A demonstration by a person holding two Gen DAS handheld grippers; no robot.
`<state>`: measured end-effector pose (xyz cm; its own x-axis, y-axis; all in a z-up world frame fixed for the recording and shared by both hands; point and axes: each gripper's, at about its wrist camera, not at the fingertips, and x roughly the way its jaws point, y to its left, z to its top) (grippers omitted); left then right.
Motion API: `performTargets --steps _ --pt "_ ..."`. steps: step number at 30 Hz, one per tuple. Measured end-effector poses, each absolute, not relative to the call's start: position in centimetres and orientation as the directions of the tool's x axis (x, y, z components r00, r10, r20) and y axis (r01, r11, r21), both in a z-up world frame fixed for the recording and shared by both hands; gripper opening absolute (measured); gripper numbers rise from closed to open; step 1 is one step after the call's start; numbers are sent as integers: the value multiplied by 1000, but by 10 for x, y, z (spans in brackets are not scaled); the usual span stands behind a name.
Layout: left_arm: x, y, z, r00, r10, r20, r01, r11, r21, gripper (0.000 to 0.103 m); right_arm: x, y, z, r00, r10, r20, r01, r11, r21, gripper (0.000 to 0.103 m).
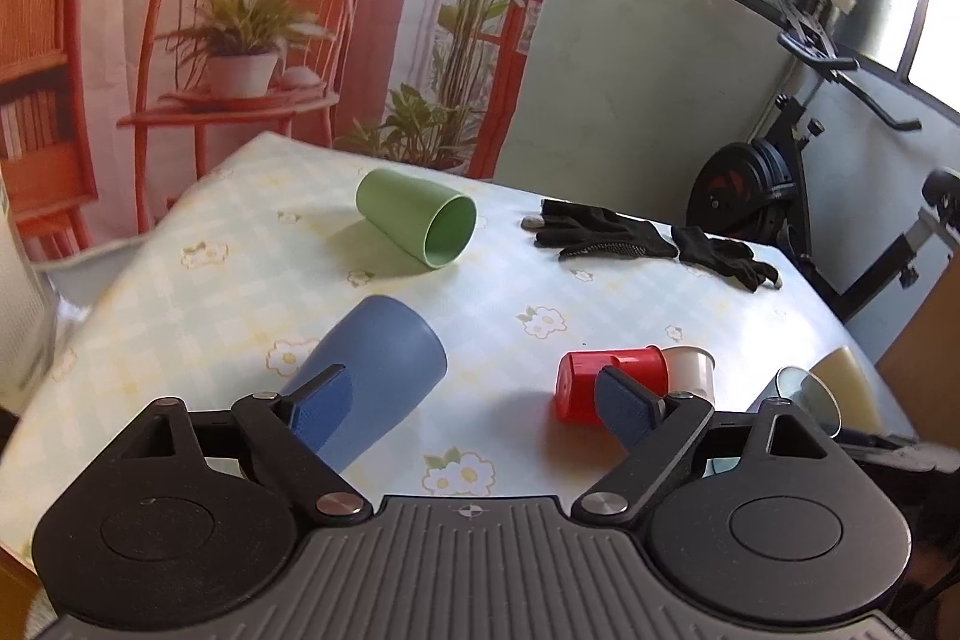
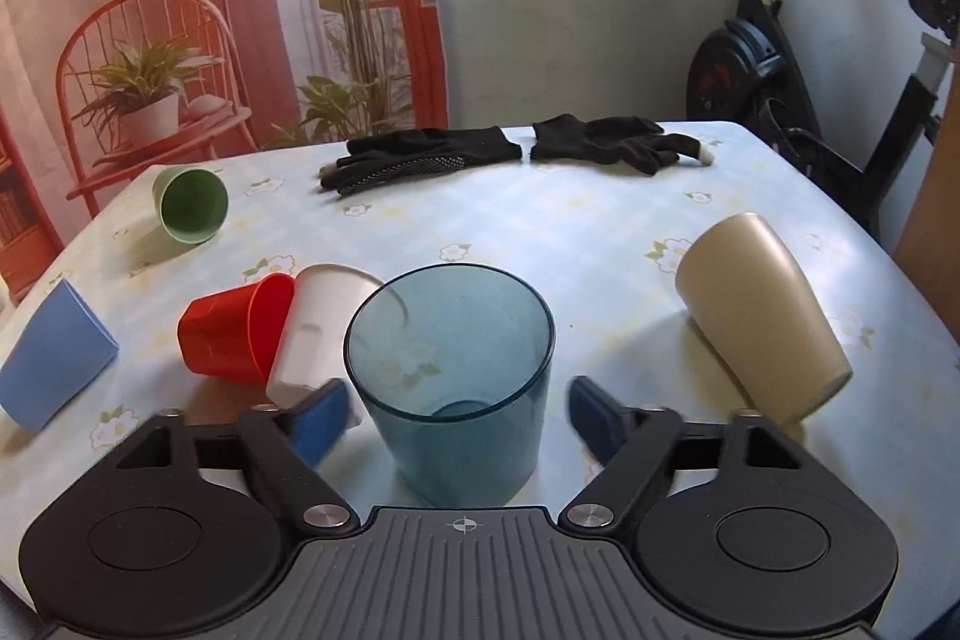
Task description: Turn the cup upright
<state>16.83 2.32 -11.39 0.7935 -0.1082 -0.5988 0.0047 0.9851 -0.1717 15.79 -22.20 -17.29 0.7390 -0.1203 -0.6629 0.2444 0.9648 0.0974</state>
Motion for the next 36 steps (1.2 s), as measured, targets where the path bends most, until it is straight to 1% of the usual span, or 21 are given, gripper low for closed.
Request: performTargets --steps 2,5,7,10,17,24,31,36 --pt "165 21 -111 800 -109 -591 21 988 -153 91 154 -223 -167 739 -120 -663 257 960 112 95" --pt "161 17 -104 808 -112 -578 42 990 -134 92 148 -224 -156 744 -122 -658 262 957 120 99" --pt "157 15 -98 817 -111 -566 52 991 -120 94 145 -222 -147 747 -125 -653 262 958 116 102" --pt "149 14 -89 835 -113 -538 62 992 -112 96 137 -219 -132 761 -121 -638 251 961 117 102" --pt "131 14 -62 864 -108 -492 63 992 -107 97 116 -210 -93 795 -108 -597 229 964 131 103" --pt "109 13 -29 898 -92 -431 72 995 -63 97 90 -208 -55 840 -78 -537 210 959 189 103" --pt "85 8 -2 931 -88 -355 82 996 -32 98 69 -204 -24 875 -89 -476 198 963 184 103" --pt "78 4 5 935 -96 -341 93 995 -24 98 63 -200 -14 879 -105 -465 198 968 155 103"
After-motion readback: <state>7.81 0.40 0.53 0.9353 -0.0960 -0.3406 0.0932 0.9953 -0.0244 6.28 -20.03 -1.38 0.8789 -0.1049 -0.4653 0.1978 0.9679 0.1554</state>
